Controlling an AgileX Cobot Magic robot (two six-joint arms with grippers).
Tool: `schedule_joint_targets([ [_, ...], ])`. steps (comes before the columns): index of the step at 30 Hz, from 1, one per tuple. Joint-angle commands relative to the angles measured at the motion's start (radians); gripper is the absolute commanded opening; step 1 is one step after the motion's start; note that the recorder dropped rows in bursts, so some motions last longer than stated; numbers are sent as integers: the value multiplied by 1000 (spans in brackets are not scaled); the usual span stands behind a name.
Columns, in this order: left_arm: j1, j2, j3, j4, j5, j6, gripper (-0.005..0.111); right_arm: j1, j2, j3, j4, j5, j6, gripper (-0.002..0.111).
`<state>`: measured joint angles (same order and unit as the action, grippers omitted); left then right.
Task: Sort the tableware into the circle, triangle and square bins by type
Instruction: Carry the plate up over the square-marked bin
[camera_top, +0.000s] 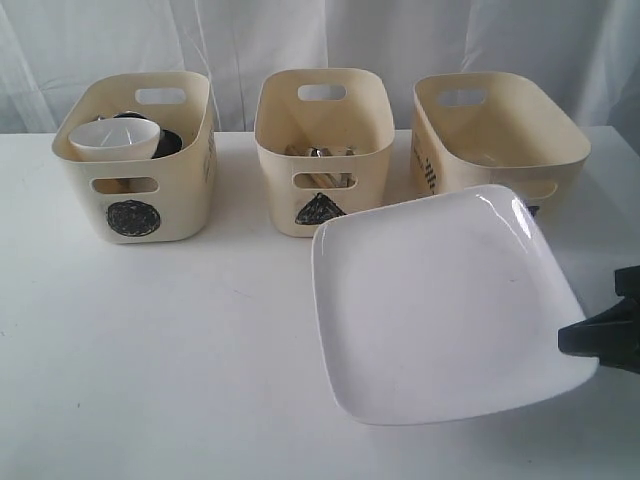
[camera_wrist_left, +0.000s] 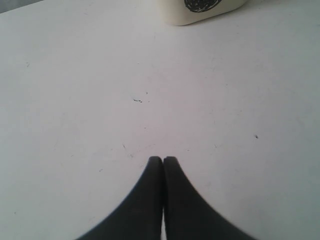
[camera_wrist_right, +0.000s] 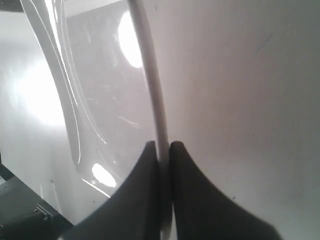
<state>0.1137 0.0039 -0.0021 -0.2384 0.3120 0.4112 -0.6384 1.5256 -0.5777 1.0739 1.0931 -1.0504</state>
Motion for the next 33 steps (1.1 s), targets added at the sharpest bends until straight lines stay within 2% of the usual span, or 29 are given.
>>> schedule_joint_targets([
  [1,1,-4,2,-8,3,1,0,0,-12,-30,118,109,-19,0],
  [7,1,-4,2,-8,3,1,0,0,-41,-44,299,128,-19,0],
  [12,1,-4,2,-8,3,1,0,0,-51,-151,559,94,43,0],
  [15,1,-4,2,-8,3,1,0,0,-51,-248,555,-57,101,0],
  [24,1,-4,2,-8,3,1,0,0,68,-403,583,-262,97,0],
  [33,1,-4,2,-8,3,1,0,16,136,-505,593,-336,45,0],
])
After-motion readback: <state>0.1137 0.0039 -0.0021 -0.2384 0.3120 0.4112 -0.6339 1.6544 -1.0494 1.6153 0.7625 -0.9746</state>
